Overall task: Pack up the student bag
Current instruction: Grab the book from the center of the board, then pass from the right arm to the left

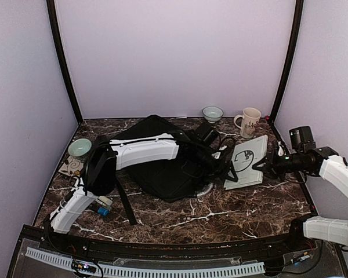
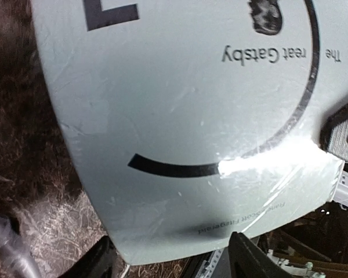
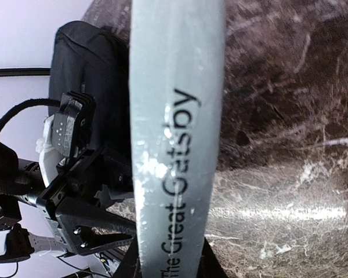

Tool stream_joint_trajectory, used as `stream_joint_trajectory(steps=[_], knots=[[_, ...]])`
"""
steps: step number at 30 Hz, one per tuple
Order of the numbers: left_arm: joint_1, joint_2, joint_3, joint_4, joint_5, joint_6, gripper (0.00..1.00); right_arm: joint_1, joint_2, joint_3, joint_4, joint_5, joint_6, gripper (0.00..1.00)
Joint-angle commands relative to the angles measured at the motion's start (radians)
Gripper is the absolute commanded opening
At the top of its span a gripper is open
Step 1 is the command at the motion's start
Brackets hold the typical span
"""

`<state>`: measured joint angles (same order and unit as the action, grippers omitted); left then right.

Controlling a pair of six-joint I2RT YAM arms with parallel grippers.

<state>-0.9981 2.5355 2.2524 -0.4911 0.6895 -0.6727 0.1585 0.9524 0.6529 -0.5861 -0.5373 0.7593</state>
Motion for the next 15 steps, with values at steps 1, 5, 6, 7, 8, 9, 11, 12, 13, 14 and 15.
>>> stream_joint_trajectory(steps=[1,5,6,7,8,9,11,12,13,14,15], knots=[[0.026,-0.244,0.002,-0.035,-0.067,0.085,0.72,0.006,-0.068,0.151,0.075,-0.049,-0.089,0.0],[0.088,-0.376,-0.014,-0.114,-0.123,0.171,0.77,0.006,-0.088,0.194,0.207,-0.145,-0.071,0.0],[0.113,-0.414,-0.03,-0.125,-0.134,0.191,0.78,0.006,-0.091,0.197,0.256,-0.179,-0.064,0.0],[0.134,-0.454,-0.053,-0.124,-0.139,0.203,0.79,0.006,-0.095,0.193,0.316,-0.209,-0.047,0.0],[0.158,-0.491,-0.086,-0.115,-0.13,0.207,0.81,0.006,-0.097,0.187,0.38,-0.236,-0.025,0.0],[0.185,-0.527,-0.124,-0.094,-0.11,0.206,0.82,0.006,-0.098,0.177,0.455,-0.266,0.001,0.0],[0.235,-0.594,-0.21,-0.038,-0.05,0.19,0.83,0.006,-0.091,0.159,0.624,-0.335,0.083,0.0],[0.259,-0.625,-0.242,0.0,-0.013,0.178,0.83,0.007,-0.082,0.154,0.717,-0.373,0.124,0.0],[0.276,-0.651,-0.267,0.036,0.024,0.164,0.85,0.012,-0.07,0.149,0.809,-0.407,0.171,0.0],[0.292,-0.669,-0.283,0.07,0.063,0.147,0.87,0.018,-0.054,0.151,0.889,-0.435,0.212,0.0],[0.305,-0.682,-0.296,0.119,0.132,0.13,0.87,0.029,-0.034,0.159,0.94,-0.46,0.235,0.0]])
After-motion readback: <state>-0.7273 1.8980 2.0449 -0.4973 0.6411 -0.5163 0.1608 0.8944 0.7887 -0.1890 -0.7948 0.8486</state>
